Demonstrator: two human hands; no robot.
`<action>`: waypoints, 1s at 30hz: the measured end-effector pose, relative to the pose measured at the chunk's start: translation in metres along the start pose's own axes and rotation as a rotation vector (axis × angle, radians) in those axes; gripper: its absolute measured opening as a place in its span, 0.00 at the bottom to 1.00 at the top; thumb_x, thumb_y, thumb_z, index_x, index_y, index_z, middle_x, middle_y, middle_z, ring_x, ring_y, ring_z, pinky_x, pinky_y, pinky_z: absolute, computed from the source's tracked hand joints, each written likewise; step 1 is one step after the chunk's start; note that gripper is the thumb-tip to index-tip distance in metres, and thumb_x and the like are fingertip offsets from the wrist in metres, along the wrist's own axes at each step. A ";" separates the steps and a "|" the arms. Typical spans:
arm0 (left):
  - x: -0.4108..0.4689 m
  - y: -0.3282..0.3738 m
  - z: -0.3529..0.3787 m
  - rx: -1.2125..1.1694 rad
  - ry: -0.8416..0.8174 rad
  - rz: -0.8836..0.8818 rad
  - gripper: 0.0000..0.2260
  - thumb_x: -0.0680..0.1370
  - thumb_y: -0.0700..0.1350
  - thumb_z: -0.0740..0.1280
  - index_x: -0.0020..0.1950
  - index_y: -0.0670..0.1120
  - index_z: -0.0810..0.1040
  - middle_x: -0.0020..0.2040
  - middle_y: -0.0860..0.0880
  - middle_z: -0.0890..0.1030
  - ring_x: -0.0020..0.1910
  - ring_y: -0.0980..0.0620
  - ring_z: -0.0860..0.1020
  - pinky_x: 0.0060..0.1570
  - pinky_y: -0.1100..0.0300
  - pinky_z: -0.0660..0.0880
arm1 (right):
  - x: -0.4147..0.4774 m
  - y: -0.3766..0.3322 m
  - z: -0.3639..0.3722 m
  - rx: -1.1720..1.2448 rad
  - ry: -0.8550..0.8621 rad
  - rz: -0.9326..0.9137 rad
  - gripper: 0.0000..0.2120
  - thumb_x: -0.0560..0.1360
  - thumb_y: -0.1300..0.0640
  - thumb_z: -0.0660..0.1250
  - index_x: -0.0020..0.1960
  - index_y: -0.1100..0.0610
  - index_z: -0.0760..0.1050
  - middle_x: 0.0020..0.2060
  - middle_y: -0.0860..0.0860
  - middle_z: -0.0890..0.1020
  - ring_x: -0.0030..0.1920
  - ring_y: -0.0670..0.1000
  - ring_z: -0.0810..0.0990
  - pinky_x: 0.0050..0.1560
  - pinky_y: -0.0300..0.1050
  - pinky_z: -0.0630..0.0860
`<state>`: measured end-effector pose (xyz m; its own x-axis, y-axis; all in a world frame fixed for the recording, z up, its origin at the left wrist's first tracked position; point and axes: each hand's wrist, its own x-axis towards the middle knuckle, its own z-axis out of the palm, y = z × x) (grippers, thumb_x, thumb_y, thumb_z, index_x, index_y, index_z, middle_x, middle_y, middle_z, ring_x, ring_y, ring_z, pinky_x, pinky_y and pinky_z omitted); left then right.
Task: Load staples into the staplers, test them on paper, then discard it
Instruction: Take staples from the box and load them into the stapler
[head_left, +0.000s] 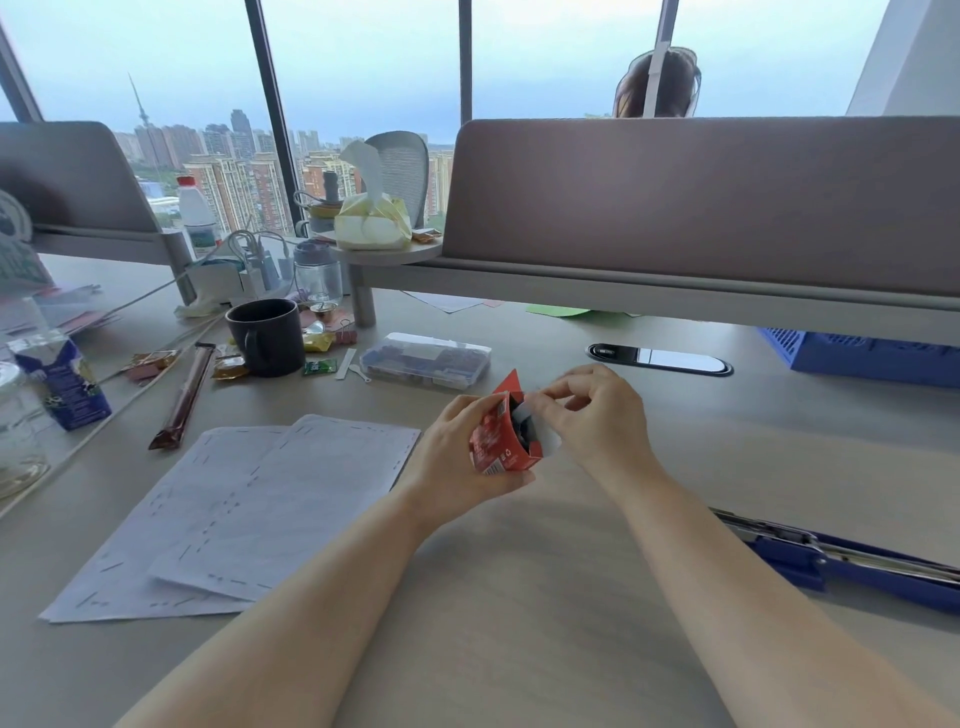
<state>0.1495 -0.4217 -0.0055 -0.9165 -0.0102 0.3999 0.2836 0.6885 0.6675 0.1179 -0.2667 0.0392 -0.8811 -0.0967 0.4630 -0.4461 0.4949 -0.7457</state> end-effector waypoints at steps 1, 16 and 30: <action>0.000 0.000 0.000 -0.002 -0.006 0.002 0.38 0.60 0.59 0.76 0.67 0.54 0.67 0.56 0.59 0.71 0.55 0.55 0.75 0.55 0.52 0.78 | 0.000 0.000 0.000 0.008 0.014 0.003 0.06 0.69 0.53 0.72 0.35 0.54 0.79 0.41 0.50 0.77 0.34 0.45 0.73 0.34 0.29 0.67; 0.011 -0.007 0.002 0.280 -0.174 -0.017 0.32 0.70 0.58 0.68 0.72 0.55 0.61 0.68 0.55 0.70 0.67 0.51 0.67 0.64 0.55 0.69 | 0.003 0.011 -0.003 0.461 -0.009 0.313 0.05 0.71 0.65 0.69 0.44 0.59 0.74 0.31 0.53 0.80 0.27 0.45 0.81 0.32 0.35 0.79; 0.018 0.047 0.032 0.365 -0.394 0.120 0.24 0.73 0.52 0.67 0.69 0.50 0.68 0.71 0.51 0.67 0.68 0.50 0.67 0.66 0.57 0.66 | -0.020 0.037 -0.074 0.135 -0.016 0.283 0.10 0.65 0.67 0.74 0.44 0.59 0.80 0.36 0.55 0.82 0.39 0.52 0.81 0.49 0.47 0.80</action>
<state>0.1370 -0.3660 0.0128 -0.9400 0.3077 0.1474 0.3404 0.8757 0.3424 0.1303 -0.1825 0.0381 -0.9752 0.0144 0.2209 -0.1985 0.3847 -0.9015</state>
